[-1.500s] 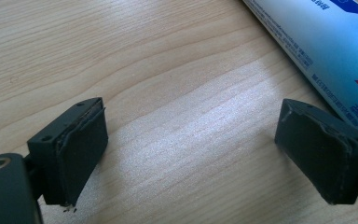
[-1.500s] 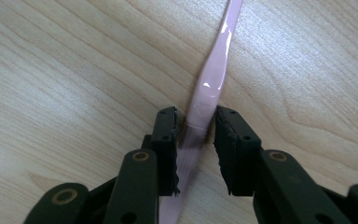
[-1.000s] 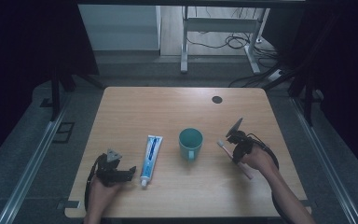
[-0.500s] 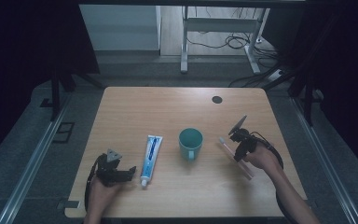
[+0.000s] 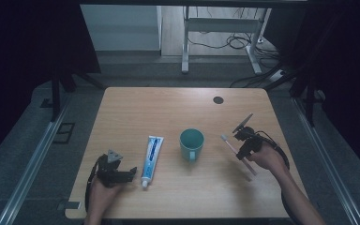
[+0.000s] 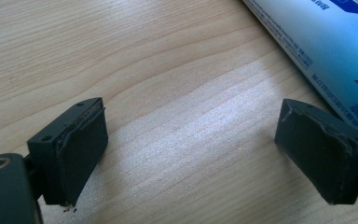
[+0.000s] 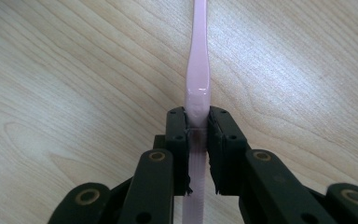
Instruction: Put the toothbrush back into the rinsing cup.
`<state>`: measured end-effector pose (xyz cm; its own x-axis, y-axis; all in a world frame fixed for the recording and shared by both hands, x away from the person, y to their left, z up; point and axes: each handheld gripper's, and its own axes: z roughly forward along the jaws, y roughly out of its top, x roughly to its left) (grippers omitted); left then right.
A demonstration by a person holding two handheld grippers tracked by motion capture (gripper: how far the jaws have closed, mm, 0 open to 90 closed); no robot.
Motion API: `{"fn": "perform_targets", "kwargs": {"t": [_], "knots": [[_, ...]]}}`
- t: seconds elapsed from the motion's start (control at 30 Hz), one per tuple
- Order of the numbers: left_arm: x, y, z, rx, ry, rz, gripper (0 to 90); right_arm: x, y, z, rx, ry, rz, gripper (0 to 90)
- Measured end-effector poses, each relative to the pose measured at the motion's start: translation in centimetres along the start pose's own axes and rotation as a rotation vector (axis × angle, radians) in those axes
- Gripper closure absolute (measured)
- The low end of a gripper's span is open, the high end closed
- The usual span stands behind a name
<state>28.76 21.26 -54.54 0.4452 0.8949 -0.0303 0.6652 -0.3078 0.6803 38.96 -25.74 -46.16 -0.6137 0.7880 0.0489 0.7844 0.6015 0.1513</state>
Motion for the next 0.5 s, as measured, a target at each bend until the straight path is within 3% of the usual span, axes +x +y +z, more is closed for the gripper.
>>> {"fn": "perform_targets", "kwargs": {"t": [0.5], "knots": [[0.0, 0.0, 0.0, 0.000, 0.000, 0.000, 9.3, 0.2, -0.7, -2.4, -0.129, 0.013, -0.011, 78.4]]}}
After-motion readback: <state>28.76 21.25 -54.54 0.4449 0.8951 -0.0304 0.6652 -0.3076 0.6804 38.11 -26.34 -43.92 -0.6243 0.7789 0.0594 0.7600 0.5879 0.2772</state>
